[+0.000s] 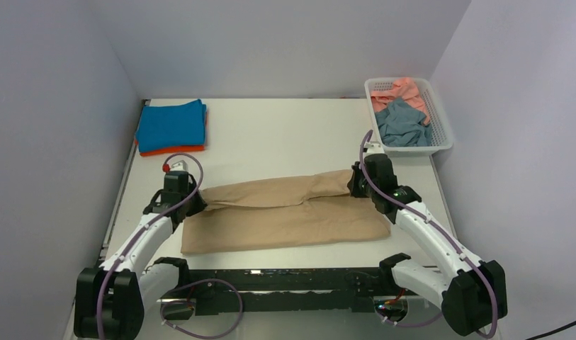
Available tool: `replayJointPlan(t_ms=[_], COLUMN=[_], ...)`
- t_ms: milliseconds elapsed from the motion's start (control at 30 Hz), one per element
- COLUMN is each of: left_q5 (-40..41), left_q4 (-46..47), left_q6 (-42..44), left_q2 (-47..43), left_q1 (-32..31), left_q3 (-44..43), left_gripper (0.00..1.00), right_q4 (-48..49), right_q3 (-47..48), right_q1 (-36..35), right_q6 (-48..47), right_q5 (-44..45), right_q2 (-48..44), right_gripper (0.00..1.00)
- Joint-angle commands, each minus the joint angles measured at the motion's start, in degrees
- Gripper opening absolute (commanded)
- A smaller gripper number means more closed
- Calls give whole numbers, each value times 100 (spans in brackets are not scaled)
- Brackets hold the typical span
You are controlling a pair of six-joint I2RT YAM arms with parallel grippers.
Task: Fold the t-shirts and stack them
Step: Fold the other side of the tshirt into a rectangle
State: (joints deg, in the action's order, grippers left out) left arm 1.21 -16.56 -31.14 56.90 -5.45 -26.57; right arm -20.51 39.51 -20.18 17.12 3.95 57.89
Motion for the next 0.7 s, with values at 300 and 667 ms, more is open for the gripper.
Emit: replayJointPlan(t_ms=[300,667], left_q5=[757,-1070], left_q4=[-1937,-94], left_q6=[-1399,-995], left_q2=[-2034,-530], left_q1=[-142,-245], left_q3=[125,-748], left_gripper=[99,99], right_q4=[-2303,518], right_q3=[-459,-610], right_q1=[-23,-12], right_q6=[2226,2073], right_q5=[112,-895], right_q2=[-1917,-1167], right_gripper=[78,100])
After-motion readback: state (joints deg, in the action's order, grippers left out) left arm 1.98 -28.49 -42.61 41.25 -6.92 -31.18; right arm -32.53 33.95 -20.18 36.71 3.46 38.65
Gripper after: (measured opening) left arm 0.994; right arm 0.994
